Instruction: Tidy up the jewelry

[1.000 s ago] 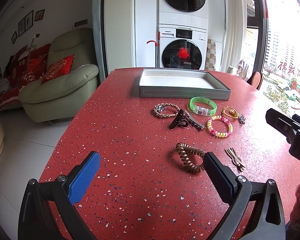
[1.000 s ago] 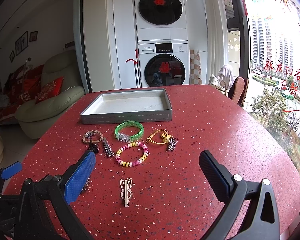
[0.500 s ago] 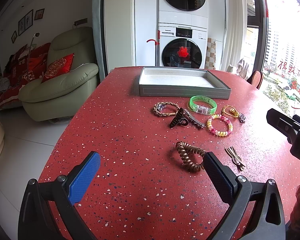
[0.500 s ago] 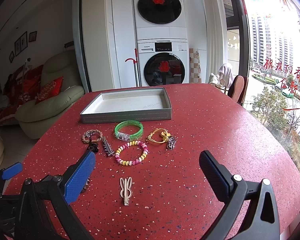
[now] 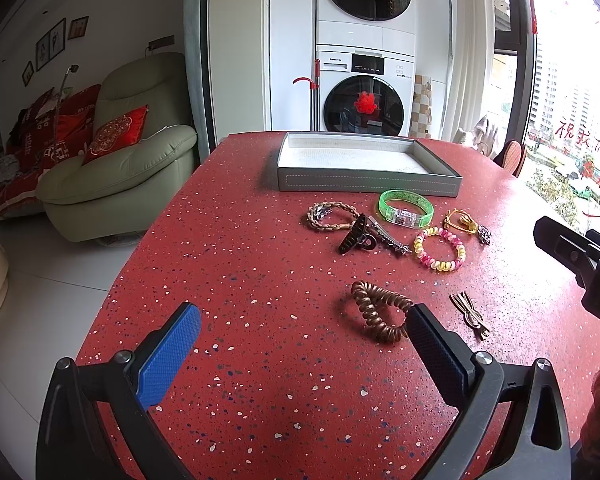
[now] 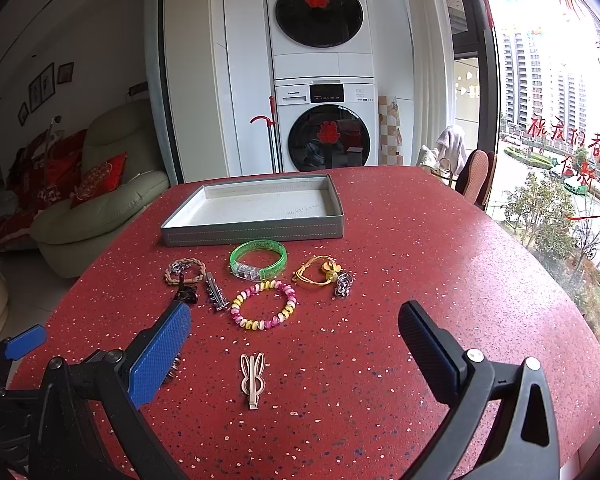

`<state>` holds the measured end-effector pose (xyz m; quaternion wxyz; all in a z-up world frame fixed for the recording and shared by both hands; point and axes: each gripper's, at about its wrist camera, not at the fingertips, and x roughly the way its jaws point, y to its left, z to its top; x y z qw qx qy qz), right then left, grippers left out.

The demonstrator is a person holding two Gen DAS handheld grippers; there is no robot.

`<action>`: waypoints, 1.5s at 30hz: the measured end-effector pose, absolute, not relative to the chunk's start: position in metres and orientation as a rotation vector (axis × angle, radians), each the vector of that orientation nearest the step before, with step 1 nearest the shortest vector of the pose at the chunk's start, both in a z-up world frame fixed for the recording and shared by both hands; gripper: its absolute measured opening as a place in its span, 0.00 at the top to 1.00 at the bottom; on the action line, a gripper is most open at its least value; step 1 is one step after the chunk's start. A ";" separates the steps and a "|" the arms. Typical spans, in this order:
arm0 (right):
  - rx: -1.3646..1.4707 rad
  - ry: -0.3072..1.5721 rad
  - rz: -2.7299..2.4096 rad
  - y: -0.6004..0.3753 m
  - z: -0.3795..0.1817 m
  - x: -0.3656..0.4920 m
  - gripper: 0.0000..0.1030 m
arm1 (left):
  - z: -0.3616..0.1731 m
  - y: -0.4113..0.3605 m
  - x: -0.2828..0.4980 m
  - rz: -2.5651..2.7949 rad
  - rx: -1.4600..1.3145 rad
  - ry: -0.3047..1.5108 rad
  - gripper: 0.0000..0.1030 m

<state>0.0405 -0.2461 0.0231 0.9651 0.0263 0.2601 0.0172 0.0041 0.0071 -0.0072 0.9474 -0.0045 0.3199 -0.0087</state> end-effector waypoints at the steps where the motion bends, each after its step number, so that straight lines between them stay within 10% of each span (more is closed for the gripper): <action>1: 0.054 0.526 0.035 -0.246 0.023 0.041 0.00 | -0.007 0.007 0.004 -0.018 -0.009 0.651 0.00; 45: -0.054 0.888 0.077 -0.233 -0.028 0.070 0.00 | -0.041 -0.002 0.090 -0.107 -0.025 0.979 0.00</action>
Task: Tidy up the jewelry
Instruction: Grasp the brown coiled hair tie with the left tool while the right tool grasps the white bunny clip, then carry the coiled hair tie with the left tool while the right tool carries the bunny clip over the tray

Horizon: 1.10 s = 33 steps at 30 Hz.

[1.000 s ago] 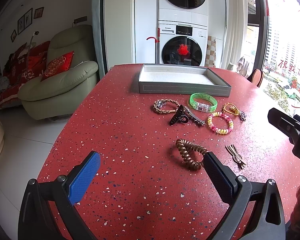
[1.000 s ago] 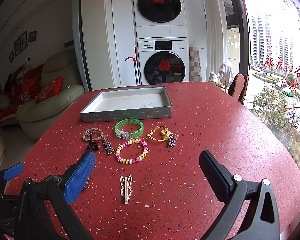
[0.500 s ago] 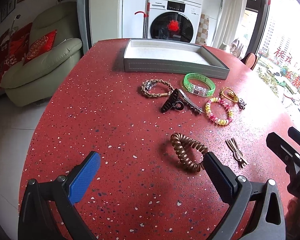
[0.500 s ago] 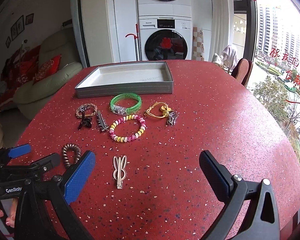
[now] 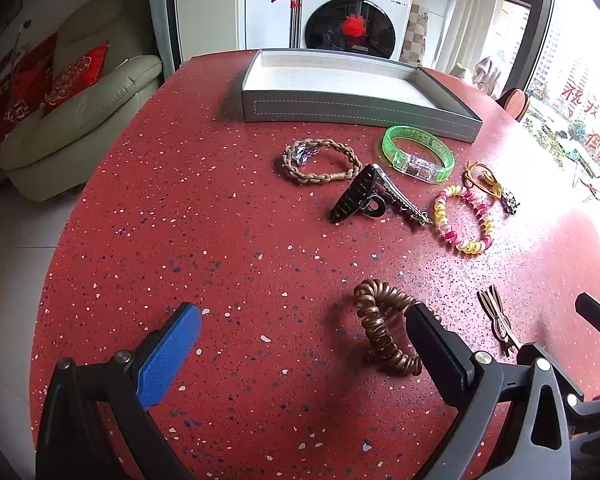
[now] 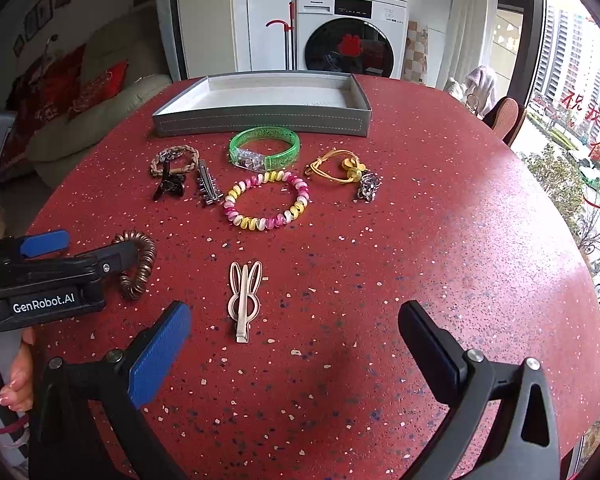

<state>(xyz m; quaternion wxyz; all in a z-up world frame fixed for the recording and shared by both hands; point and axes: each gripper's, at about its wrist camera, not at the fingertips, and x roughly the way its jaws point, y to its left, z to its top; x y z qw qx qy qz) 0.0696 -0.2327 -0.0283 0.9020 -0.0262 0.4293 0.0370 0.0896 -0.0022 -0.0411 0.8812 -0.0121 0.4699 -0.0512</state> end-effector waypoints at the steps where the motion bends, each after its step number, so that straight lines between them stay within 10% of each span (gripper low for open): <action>1: -0.058 0.893 0.077 -0.232 -0.029 0.071 0.01 | -0.042 -0.003 0.091 -0.102 -0.021 0.981 0.00; 10: -0.071 0.945 0.132 -0.218 -0.041 0.079 0.41 | -0.047 -0.010 0.092 -0.095 0.022 0.994 0.04; 16: -0.100 0.948 0.160 -0.207 -0.040 0.078 0.62 | -0.042 -0.021 0.091 -0.129 0.052 0.980 0.24; 19: -0.098 0.952 0.171 -0.205 -0.039 0.078 0.82 | -0.040 -0.027 0.090 -0.160 0.070 0.969 0.50; 22: -0.067 0.957 0.176 -0.210 -0.039 0.078 0.83 | -0.039 -0.027 0.091 -0.193 0.069 0.967 0.71; 33: 0.160 0.943 0.210 -0.248 -0.019 0.093 0.83 | -0.019 -0.007 0.092 -0.290 -0.063 0.975 0.71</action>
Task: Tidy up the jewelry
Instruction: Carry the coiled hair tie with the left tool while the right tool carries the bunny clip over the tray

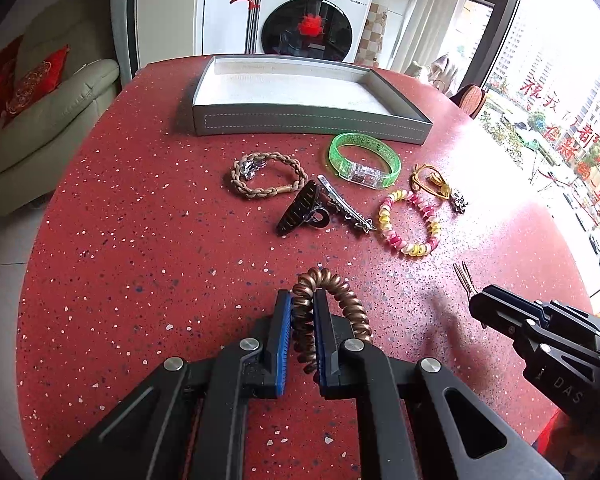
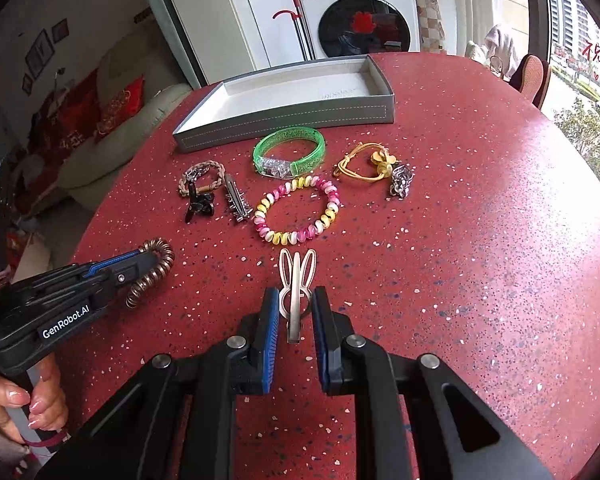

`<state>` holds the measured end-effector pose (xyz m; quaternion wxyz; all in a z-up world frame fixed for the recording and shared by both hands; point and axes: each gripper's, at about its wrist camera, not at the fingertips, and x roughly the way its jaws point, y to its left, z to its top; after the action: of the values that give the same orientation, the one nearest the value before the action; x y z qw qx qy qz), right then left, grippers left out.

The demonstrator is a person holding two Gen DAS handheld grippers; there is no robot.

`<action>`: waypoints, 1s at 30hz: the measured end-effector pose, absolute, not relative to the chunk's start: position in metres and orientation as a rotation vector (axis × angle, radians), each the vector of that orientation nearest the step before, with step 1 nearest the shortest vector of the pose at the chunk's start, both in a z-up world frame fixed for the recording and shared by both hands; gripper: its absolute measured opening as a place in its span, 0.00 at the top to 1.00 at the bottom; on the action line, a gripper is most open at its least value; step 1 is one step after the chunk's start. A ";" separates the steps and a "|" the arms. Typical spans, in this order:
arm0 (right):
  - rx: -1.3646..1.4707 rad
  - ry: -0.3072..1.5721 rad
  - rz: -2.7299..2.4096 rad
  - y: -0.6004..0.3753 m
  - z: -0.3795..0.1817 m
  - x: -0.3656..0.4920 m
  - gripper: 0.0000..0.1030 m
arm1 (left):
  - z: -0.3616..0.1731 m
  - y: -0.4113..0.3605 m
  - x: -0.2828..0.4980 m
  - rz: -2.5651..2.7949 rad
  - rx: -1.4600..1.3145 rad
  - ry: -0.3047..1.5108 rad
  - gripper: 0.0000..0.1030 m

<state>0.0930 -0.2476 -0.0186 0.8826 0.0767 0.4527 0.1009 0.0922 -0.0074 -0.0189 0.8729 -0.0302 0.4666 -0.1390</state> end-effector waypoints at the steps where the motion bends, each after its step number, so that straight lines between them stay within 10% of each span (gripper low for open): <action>1: 0.170 0.936 0.215 -0.249 -0.014 0.096 0.83 | -0.014 -0.006 0.094 -0.293 -0.067 0.971 0.71; 30: 0.168 0.894 0.258 -0.260 0.086 0.364 0.83 | 0.093 -0.005 0.350 -0.220 -0.047 0.807 0.71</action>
<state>0.3643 -0.2597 0.0862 0.8904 0.0810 0.4305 0.1240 0.3495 -0.0054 0.0926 0.9135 -0.0228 0.3919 -0.1066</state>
